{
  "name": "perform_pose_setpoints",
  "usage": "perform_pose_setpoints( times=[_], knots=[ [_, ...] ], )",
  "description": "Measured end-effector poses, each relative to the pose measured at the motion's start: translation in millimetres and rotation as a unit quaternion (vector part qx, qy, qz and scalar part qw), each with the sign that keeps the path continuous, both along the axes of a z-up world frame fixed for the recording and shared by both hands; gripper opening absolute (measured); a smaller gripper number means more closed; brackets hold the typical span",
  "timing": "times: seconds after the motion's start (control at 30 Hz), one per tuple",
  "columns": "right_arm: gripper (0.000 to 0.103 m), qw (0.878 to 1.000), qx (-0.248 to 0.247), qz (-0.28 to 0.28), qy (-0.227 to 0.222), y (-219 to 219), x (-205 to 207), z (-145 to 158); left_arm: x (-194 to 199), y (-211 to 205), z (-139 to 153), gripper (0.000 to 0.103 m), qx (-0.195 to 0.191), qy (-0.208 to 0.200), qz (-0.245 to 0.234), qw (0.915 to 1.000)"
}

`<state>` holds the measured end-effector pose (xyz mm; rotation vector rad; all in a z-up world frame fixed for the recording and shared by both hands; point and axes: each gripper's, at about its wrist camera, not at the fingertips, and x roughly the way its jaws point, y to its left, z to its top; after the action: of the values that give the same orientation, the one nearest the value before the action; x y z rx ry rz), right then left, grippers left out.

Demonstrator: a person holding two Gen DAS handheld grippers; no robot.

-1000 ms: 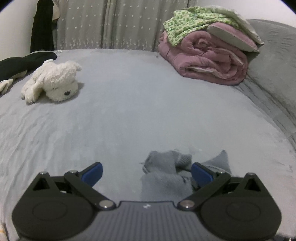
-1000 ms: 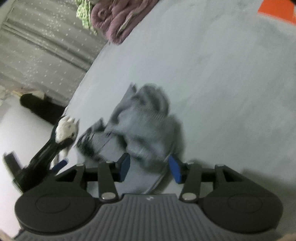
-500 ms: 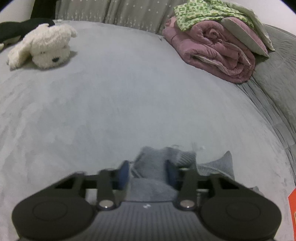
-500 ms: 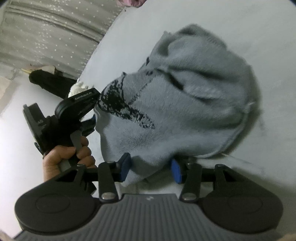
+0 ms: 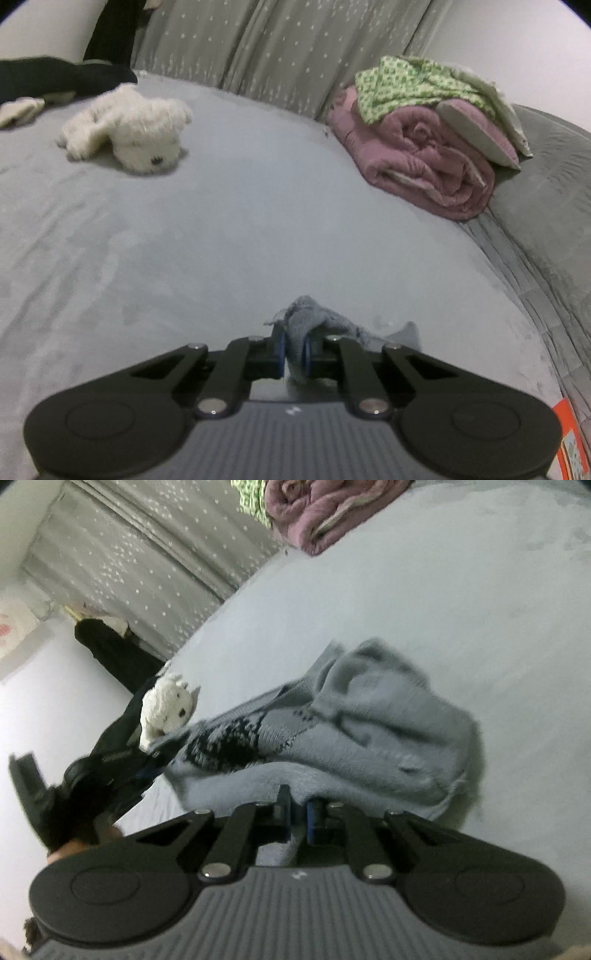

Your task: Fold clothes

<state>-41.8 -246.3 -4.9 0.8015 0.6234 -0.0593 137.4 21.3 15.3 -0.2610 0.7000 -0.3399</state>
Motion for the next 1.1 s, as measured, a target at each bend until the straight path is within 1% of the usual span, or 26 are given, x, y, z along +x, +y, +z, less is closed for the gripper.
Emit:
perform_pose_setpoints(
  times=[0.1,0.23,0.43,0.57,0.67,0.73,0.83,0.9,0.97,1.03,1.1],
  knots=[
    [0.009,1.0,-0.002,-0.014,-0.015,-13.5,-16.1,5.4,-14.8,9.6,13.8,0.009,0.009,-0.021,0.002,0.9997],
    [0.009,0.998,-0.005,-0.035,-0.046,-27.1,-33.4,18.8,-30.5,20.1,32.4,0.009,0.008,-0.038,0.005,0.9992],
    [0.009,0.995,-0.003,-0.061,-0.078,-33.6,-47.1,32.1,-52.1,31.3,60.4,0.009,0.018,-0.071,0.015,0.9972],
    [0.009,0.993,-0.005,-0.078,-0.09,-37.3,-53.2,37.2,-65.2,42.3,76.4,0.009,0.035,-0.099,0.029,0.9941],
    [0.009,0.993,-0.014,-0.085,-0.084,-39.3,-54.2,35.3,-70.8,52.4,81.6,0.009,0.057,-0.116,0.042,0.9907],
    [0.009,0.994,-0.019,-0.081,-0.066,-39.2,-51.5,31.7,-69.6,60.2,79.6,0.009,0.07,-0.119,0.055,0.9889],
    [0.009,0.997,-0.032,-0.063,-0.031,-37.2,-45.0,24.2,-62.8,73.7,66.4,0.009,0.085,-0.106,0.078,0.9876],
    [0.009,0.998,-0.049,-0.042,-0.004,-32.3,-39.5,17.6,-56.2,83.3,52.6,0.009,0.089,-0.084,0.093,0.9882],
    [0.009,0.997,-0.067,-0.018,0.022,-26.3,-34.1,10.8,-48.9,91.8,35.5,0.009,0.087,-0.053,0.105,0.9892],
    [0.009,0.995,-0.086,0.001,0.045,-20.5,-28.7,2.8,-42.8,100.1,16.1,0.009,0.083,-0.024,0.116,0.9894],
    [0.01,0.993,-0.102,0.014,0.065,-16.9,-22.7,-4.3,-40.6,106.2,-2.3,0.009,0.085,-0.005,0.121,0.9891]
  ],
)
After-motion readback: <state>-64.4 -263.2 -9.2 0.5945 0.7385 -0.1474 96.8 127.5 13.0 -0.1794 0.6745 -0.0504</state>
